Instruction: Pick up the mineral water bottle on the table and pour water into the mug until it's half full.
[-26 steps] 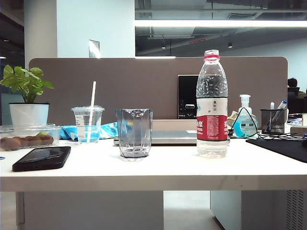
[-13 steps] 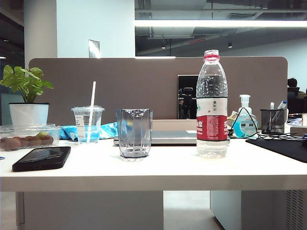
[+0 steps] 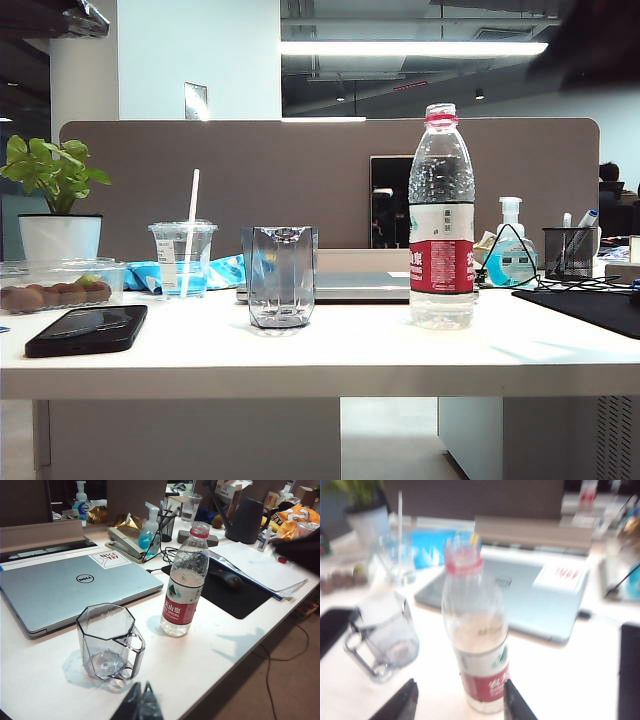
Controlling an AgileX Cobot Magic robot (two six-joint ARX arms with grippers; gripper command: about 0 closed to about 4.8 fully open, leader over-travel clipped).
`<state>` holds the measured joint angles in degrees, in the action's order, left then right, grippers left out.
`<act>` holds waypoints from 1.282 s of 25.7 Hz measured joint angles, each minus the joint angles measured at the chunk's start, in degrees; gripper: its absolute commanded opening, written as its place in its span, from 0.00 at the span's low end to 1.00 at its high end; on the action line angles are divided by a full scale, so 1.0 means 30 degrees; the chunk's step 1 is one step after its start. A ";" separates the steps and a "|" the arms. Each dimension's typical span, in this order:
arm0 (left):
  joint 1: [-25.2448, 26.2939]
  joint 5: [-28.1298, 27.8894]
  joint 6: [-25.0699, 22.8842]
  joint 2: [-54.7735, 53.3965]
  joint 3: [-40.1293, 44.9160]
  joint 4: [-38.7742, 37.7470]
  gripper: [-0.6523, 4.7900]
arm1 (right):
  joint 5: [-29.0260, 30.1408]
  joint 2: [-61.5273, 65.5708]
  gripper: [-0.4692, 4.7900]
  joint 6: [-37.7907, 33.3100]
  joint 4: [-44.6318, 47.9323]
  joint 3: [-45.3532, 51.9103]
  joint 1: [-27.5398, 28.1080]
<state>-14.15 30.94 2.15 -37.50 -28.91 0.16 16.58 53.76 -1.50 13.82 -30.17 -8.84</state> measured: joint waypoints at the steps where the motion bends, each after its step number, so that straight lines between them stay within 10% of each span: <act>1: -0.0073 -0.0080 0.0000 -0.0007 0.0000 0.0015 0.11 | -0.0022 0.0685 0.56 -0.0007 0.0372 0.0036 -0.0219; 9: -0.0080 -0.0109 0.0000 -0.0007 0.0000 -0.1078 0.11 | -0.1610 0.5989 0.62 -0.0051 0.7293 0.1042 -0.1661; 17: -0.0080 -0.0109 -0.1217 -0.0007 0.0000 -0.2412 0.11 | -0.2514 0.9668 1.00 -0.0066 1.2320 0.2506 -0.1785; 24: -0.0080 -0.1399 -0.1654 -0.0007 0.0000 -0.2426 0.11 | -0.2514 1.5059 1.00 -0.0066 1.8972 0.2317 -0.1792; 33: -0.0080 -0.1399 -0.1712 -0.0007 0.0000 -0.2426 0.11 | -0.1749 1.7835 1.00 -0.0058 1.9883 -0.0444 -0.2025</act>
<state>-14.39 26.74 -2.98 -37.52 -28.91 -7.11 11.33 107.26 -1.67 73.47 -31.51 -14.92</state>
